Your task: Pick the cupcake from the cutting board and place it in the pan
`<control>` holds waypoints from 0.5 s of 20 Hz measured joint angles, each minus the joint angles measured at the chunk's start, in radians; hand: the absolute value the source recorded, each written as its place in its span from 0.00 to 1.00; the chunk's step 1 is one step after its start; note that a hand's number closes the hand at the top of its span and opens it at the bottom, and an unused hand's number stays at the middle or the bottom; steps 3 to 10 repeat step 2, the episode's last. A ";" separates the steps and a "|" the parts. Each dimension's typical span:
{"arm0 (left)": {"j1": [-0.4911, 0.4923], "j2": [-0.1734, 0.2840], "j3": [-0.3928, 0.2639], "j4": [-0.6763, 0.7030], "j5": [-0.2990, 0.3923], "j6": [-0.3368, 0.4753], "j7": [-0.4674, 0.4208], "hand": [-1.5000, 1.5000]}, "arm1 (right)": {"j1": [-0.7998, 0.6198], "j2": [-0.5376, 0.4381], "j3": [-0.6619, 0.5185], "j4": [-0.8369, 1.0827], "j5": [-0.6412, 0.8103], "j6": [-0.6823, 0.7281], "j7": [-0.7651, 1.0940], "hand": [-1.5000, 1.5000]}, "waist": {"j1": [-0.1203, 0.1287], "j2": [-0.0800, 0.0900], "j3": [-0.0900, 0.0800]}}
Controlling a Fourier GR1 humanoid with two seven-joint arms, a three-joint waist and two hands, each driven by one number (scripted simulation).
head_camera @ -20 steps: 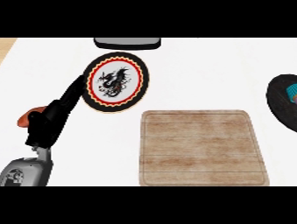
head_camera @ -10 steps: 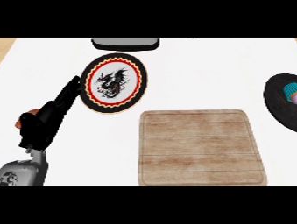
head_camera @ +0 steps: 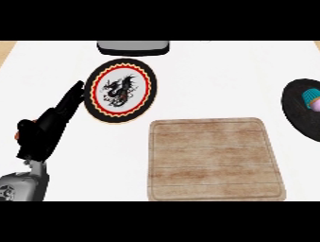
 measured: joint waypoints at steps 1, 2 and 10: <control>0.004 -0.006 -0.001 0.014 -0.009 0.007 -0.018 0.50 | 0.012 0.008 0.002 -0.008 -0.002 -0.003 -0.005 0.00 | -0.002 0.000 0.000; 0.008 -0.013 -0.007 0.013 -0.016 0.013 -0.021 0.50 | 0.019 0.015 0.003 -0.011 -0.004 -0.007 -0.008 0.00 | -0.002 0.000 0.000; 0.008 -0.013 -0.007 0.013 -0.016 0.013 -0.021 0.50 | 0.019 0.015 0.003 -0.011 -0.004 -0.007 -0.008 0.00 | -0.002 0.000 0.000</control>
